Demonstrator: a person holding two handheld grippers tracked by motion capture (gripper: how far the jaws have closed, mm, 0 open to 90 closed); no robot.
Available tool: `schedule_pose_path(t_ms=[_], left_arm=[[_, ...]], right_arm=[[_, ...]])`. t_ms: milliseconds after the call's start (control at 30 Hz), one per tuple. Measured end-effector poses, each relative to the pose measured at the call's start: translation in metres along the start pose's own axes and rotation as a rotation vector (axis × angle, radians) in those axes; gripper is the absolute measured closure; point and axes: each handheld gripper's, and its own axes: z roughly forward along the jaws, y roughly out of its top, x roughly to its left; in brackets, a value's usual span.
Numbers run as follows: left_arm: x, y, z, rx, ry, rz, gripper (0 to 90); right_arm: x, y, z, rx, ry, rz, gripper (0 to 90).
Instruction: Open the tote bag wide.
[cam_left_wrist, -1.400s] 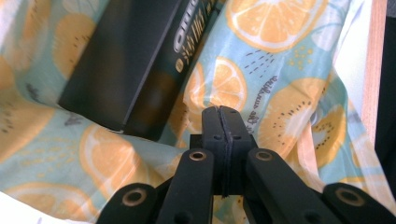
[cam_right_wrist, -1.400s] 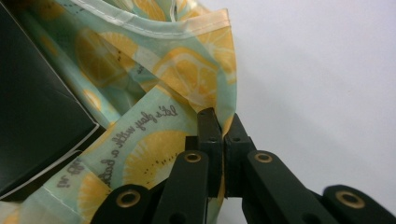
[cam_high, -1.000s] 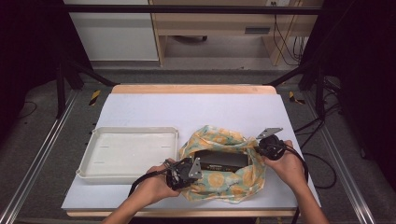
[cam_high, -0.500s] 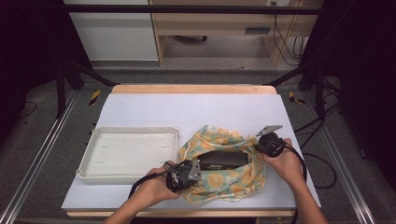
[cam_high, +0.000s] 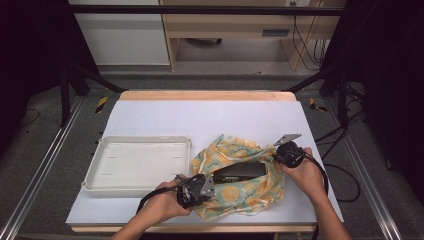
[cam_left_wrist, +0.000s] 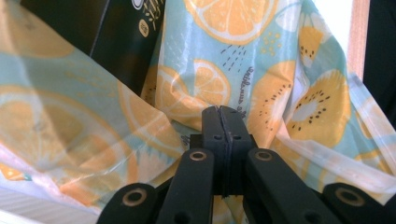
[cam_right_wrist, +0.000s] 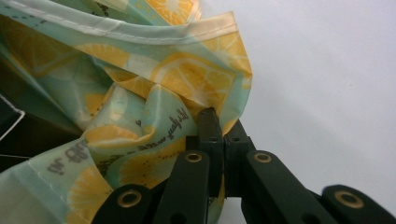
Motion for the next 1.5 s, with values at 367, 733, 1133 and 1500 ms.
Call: schedule_pose_path(t_ms=[367,733,1133,1500], left_arm=[[-0.002,-0.002,0.001,0.01,-0.007,0.013,90.0],[-0.002,-0.002,0.001,-0.006,0.006,0.012,90.0],[-0.001,0.006,-0.014,-0.075,0.053,-0.021,64.0],[0.008,0.015,-0.037,-0.181,0.088,-0.088,52.0]], right_arm=[[-0.002,0.0,0.001,0.006,-0.017,-0.003,90.0],[-0.001,-0.002,-0.005,-0.024,-0.015,0.008,80.2],[0.012,-0.005,-0.046,-0.162,-0.049,0.04,47.5],[0.037,-0.015,-0.089,-0.278,-0.011,0.001,69.9]])
